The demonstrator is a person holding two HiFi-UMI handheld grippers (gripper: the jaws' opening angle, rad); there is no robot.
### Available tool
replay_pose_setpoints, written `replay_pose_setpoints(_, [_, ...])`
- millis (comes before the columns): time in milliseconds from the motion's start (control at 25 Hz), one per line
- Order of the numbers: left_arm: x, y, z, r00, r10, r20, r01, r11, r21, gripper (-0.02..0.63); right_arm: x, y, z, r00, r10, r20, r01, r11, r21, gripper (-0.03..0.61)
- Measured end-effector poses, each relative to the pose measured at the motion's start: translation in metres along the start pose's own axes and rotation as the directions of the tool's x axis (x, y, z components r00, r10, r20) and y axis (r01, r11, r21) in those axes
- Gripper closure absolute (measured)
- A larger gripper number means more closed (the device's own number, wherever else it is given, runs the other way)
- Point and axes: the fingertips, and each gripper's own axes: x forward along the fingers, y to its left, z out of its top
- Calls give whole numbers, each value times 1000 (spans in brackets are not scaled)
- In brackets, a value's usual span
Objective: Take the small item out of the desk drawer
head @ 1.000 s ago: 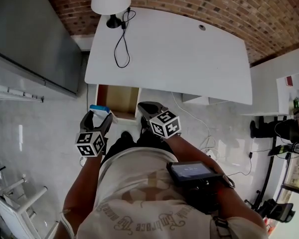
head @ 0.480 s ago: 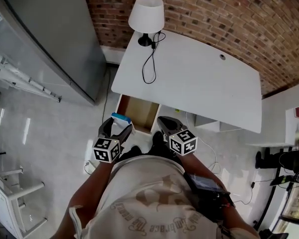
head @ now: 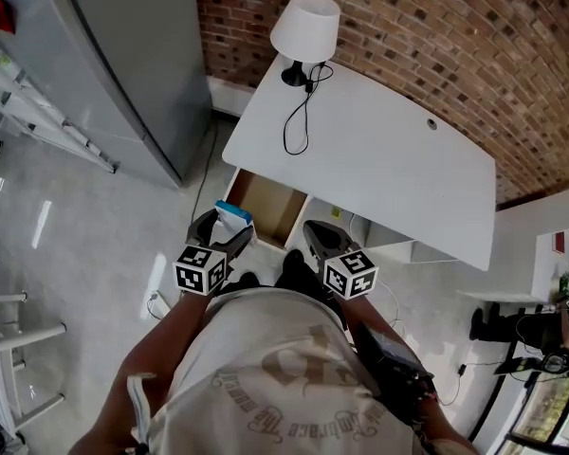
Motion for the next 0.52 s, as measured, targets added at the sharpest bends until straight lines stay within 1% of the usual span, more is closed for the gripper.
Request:
replay_pose_setpoints(280, [6,-7,-4,1000,-20,-7,20,1000,12,229,-3,-4,-1,1000,-10,7,10,1000,6,572])
replay_pose_setpoints(520, [13,-11,-19,999,-36,-18,36,999,13,229,-2,-8,-9,1000,-24,17,24,1000,12,572])
